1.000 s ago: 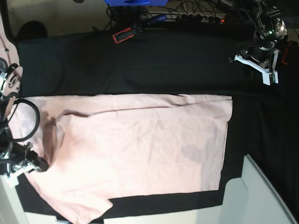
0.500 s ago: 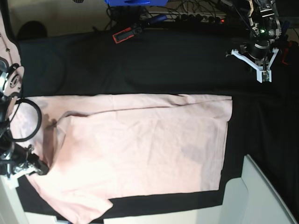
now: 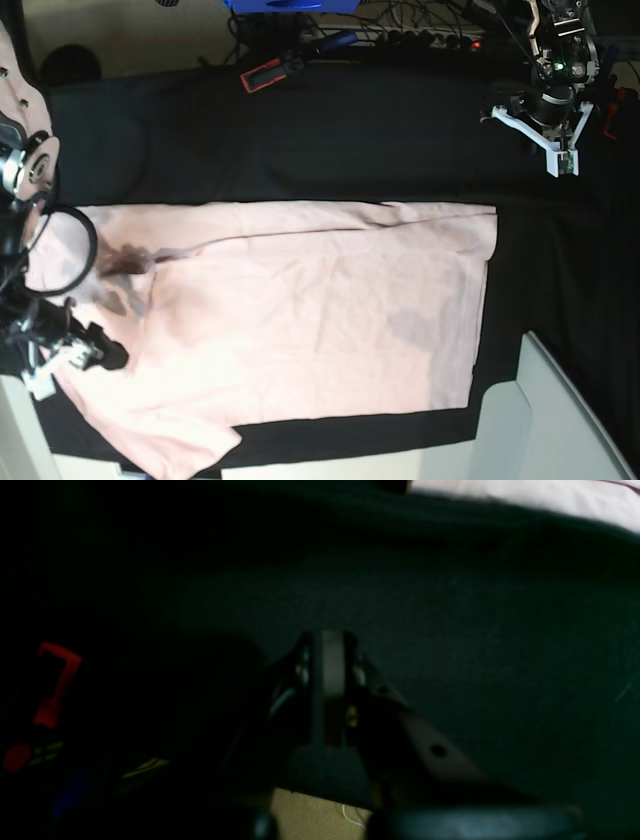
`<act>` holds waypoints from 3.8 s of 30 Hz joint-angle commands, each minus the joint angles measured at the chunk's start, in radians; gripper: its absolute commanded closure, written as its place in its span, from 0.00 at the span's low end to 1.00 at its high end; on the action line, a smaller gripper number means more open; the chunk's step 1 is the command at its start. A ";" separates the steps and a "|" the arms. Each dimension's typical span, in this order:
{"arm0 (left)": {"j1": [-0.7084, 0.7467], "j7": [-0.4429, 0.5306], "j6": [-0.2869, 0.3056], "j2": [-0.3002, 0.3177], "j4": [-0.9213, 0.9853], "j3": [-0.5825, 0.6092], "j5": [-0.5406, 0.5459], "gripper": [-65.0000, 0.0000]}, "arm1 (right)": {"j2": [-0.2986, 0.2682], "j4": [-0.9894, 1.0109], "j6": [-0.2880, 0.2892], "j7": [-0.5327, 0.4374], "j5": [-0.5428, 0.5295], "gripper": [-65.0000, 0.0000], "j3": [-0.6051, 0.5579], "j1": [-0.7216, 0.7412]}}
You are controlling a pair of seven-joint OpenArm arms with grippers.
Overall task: Fold the T-shirt properly
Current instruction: 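Lower the right gripper onto the sleeve nearest it, then grasp the sleeve and fold it inward over the shirt body, then move both grippers to the folded edge corners of the shirt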
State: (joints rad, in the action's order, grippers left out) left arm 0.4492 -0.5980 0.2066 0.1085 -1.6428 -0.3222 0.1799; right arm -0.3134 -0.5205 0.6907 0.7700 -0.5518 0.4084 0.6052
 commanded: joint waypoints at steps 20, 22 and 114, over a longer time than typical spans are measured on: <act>-0.002 0.022 -0.006 0.013 -0.020 -0.005 -0.004 0.96 | 0.070 -0.146 -0.053 0.119 -0.023 0.53 0.143 -0.201; -0.002 0.022 -0.006 0.013 -0.020 -0.005 -0.006 0.96 | 0.073 -0.143 -0.055 0.119 -0.023 0.53 0.143 -0.201; -0.014 0.020 -0.003 0.047 -0.014 -0.007 -0.003 0.95 | -0.071 -0.020 -0.104 -0.088 -0.015 0.28 0.570 -0.348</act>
State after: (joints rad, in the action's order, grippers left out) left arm 0.4351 -0.5957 0.2066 0.1425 -1.6421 -0.3264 0.1761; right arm -0.3664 -0.5323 0.5823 0.6842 -0.5594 0.9787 0.2459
